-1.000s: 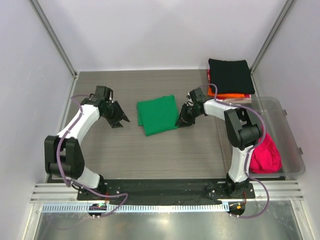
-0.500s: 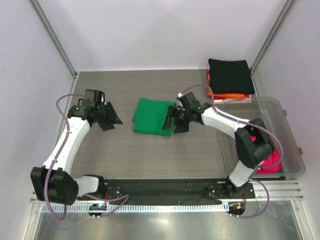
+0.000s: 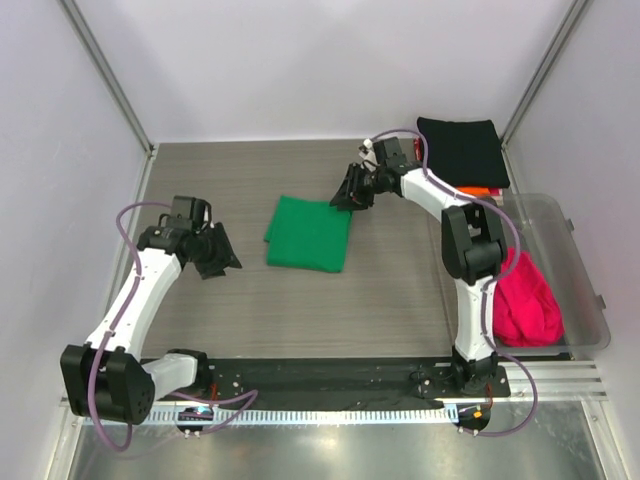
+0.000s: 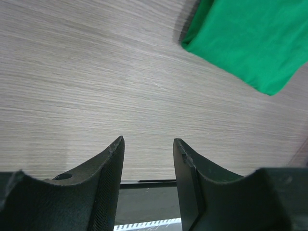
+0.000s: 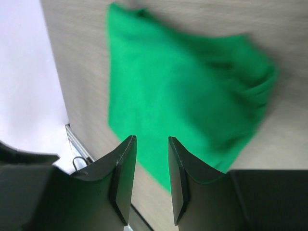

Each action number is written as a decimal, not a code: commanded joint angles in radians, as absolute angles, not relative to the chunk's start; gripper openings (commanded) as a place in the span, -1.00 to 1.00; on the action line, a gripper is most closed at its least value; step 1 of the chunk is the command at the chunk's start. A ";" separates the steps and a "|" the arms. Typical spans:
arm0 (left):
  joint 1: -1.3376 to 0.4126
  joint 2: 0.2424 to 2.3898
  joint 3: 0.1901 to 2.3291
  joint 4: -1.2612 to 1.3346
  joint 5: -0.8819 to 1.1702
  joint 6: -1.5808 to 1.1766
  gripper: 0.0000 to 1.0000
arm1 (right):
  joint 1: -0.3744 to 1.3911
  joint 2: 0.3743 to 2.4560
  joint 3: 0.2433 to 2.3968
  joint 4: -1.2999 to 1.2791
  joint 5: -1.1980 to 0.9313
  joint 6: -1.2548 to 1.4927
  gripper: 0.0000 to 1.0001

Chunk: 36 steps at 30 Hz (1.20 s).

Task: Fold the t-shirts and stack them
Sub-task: Fold the tshirt

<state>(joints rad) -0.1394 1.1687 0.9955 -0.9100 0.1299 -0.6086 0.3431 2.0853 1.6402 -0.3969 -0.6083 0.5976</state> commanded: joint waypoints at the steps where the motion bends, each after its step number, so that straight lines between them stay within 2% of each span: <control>1: -0.143 1.129 0.971 -0.882 0.121 -0.571 -0.08 | 0.304 2.178 1.716 -0.405 -0.701 0.569 -0.24; 10: -0.143 1.058 0.920 -0.887 0.141 -0.574 -0.09 | 0.278 2.378 1.781 -0.359 -0.810 0.548 -0.26; 13: -0.141 1.040 0.927 -0.908 0.135 -0.561 -0.09 | 0.278 2.335 1.824 -0.357 -0.842 0.549 0.01; 14: -0.143 1.037 0.930 -0.913 0.135 -0.558 -0.09 | 0.278 2.318 1.833 -0.357 -0.847 0.551 0.23; 17: -0.143 1.012 0.945 -0.930 0.138 -0.546 -0.08 | 0.276 2.232 1.858 -0.360 -0.848 0.558 0.60; 19: -0.143 0.994 0.959 -0.943 0.137 -0.538 -0.08 | 0.276 2.166 1.845 -0.364 -0.836 0.554 0.69; 26: -0.143 0.914 0.954 -0.933 0.152 -0.514 -0.07 | 0.259 2.025 1.689 -0.403 -0.720 0.459 0.73; 30: -0.143 0.876 0.901 -0.879 0.192 -0.526 -0.06 | 0.250 2.011 1.615 -0.422 -0.661 0.416 0.73; 36: -0.143 0.842 0.885 -0.847 0.186 -0.534 -0.04 | 0.247 2.055 1.617 -0.445 -0.601 0.379 0.73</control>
